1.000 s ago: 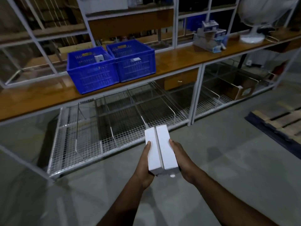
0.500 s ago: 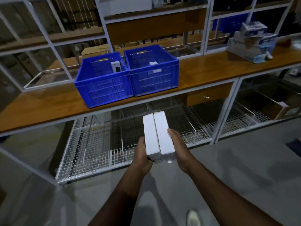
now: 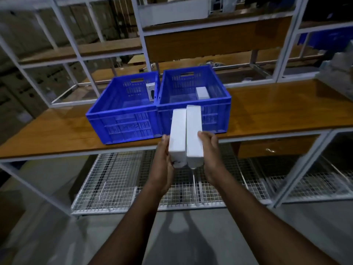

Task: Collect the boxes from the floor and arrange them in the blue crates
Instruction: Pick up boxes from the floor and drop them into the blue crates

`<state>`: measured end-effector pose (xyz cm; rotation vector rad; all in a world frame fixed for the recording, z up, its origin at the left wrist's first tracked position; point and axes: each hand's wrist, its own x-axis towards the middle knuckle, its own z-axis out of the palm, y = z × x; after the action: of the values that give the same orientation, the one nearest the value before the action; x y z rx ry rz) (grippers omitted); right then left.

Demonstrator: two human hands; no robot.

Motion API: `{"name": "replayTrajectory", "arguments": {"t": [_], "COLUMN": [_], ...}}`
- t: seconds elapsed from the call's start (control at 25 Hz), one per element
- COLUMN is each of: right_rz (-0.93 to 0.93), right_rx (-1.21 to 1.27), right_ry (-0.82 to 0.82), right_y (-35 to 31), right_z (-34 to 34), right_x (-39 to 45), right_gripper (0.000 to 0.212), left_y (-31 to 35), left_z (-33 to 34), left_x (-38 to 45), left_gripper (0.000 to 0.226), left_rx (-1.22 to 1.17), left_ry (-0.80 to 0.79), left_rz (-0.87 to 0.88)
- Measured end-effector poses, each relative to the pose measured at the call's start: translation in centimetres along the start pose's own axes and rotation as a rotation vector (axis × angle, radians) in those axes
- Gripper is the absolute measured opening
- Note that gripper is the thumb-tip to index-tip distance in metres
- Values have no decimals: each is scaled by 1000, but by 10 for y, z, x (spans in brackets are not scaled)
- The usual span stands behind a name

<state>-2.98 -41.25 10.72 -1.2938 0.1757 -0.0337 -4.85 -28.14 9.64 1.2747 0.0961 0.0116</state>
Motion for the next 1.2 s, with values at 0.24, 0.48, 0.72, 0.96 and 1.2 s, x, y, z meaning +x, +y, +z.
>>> {"name": "replayTrajectory", "arguments": {"t": [0.24,0.48,0.72,0.96,1.2], "right_rz": [-143,-96,-60,113,219], "right_rx": [-11,-172,-527,-936,-1515], "right_ry": [-168,-209,-63,-57,-286], "right_y": [-50,-70,-72,-60,-48], "right_z": [28,74,102,106,109], "right_x": [96,195,279,325,345], "right_gripper": [47,95,69,68,29], "left_y": [45,81,97,86,70], "left_z": [17,8,-4,-10,4], "left_x": [101,215,313,347,358], "left_gripper": [62,36,58,53,24], "left_rx": [112,122,472,1033,1589], "left_ry": [24,-55,-104,-241,-336], "left_rz": [165,147,101,44,117]}}
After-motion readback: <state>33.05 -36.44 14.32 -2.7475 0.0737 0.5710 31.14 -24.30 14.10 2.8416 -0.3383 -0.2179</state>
